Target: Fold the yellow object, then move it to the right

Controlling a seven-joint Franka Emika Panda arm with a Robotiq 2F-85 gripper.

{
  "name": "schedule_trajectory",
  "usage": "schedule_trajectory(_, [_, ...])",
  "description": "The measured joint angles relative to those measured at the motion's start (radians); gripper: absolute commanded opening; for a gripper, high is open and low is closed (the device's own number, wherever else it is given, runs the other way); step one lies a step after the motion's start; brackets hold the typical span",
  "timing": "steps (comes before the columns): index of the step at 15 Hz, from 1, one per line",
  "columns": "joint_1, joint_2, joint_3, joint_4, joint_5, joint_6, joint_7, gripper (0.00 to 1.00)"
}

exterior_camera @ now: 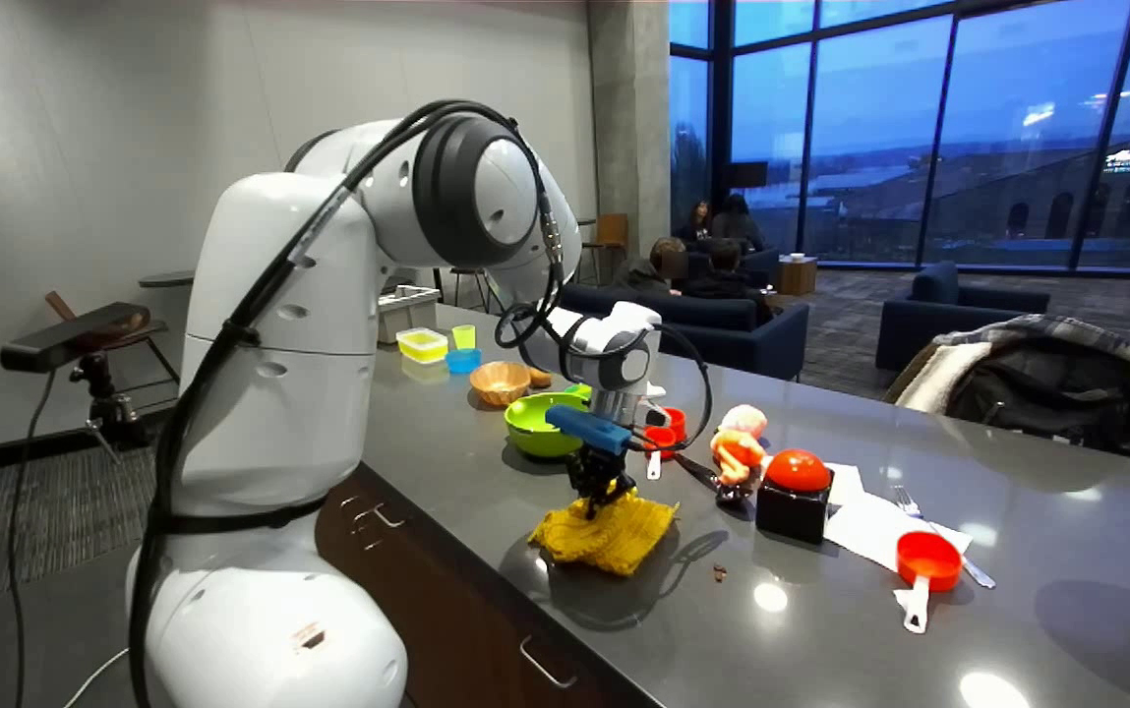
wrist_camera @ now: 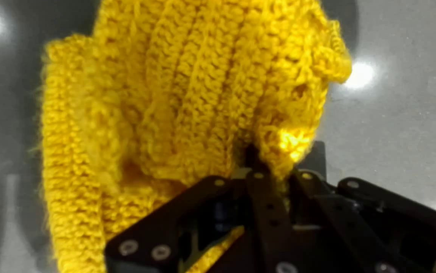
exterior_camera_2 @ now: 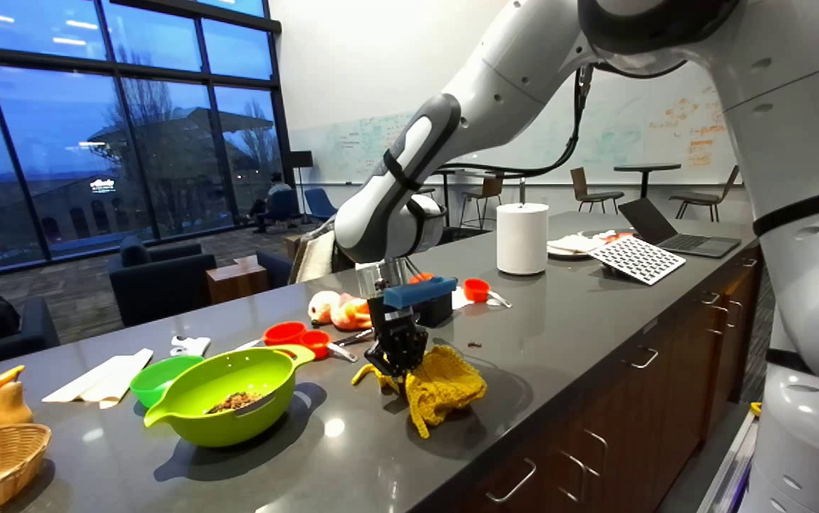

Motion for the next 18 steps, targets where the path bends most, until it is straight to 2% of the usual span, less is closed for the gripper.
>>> schedule_trajectory(11, [0.006, 0.059, 0.006, 0.091, 0.000, -0.059, 0.005, 0.03])
schedule_trajectory(12, [0.006, 0.061, 0.006, 0.095, 0.000, -0.063, 0.006, 0.10])
schedule_trajectory(18, [0.008, 0.070, 0.009, 0.107, 0.000, -0.067, 0.006, 0.10])
